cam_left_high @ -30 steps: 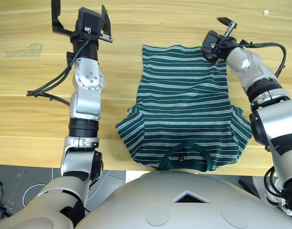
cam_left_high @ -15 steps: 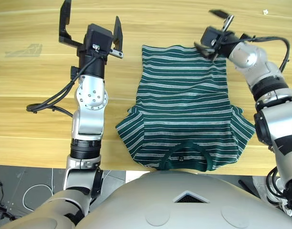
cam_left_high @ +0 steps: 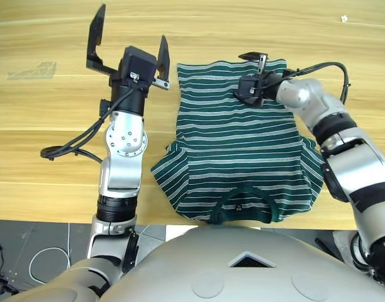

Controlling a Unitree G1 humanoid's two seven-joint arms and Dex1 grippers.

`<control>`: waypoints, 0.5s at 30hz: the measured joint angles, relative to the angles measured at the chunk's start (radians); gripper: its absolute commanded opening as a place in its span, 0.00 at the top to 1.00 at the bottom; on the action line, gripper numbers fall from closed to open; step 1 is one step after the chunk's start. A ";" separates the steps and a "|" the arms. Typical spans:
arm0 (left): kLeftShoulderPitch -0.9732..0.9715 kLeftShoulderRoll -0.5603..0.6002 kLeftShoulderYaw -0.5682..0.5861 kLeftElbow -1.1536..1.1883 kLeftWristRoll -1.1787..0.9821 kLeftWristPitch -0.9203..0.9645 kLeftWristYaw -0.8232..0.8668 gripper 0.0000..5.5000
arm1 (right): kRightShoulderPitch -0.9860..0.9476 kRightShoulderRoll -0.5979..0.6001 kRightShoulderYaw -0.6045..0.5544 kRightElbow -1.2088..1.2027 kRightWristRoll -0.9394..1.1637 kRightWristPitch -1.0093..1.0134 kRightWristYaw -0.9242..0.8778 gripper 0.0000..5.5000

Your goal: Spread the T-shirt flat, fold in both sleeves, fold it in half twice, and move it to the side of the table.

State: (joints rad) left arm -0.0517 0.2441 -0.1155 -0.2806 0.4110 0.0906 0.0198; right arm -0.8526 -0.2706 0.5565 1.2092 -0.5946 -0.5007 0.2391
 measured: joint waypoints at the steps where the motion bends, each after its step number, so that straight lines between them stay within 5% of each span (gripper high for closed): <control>1: 0.000 -0.001 -0.003 0.001 0.002 0.000 0.000 0.02 | -0.008 0.008 0.003 0.013 0.000 0.008 -0.015 0.11; 11: -0.006 -0.004 -0.024 0.040 0.026 -0.004 -0.001 0.02 | -0.051 0.052 -0.005 0.089 -0.001 0.025 -0.108 0.11; 15: -0.003 -0.003 -0.012 0.029 0.020 -0.005 -0.005 0.02 | -0.064 -0.016 -0.126 0.020 0.104 -0.072 -0.094 0.11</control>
State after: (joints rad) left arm -0.0542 0.2406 -0.1278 -0.2513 0.4312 0.0855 0.0150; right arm -0.9162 -0.2863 0.4302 1.2294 -0.4908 -0.5730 0.1447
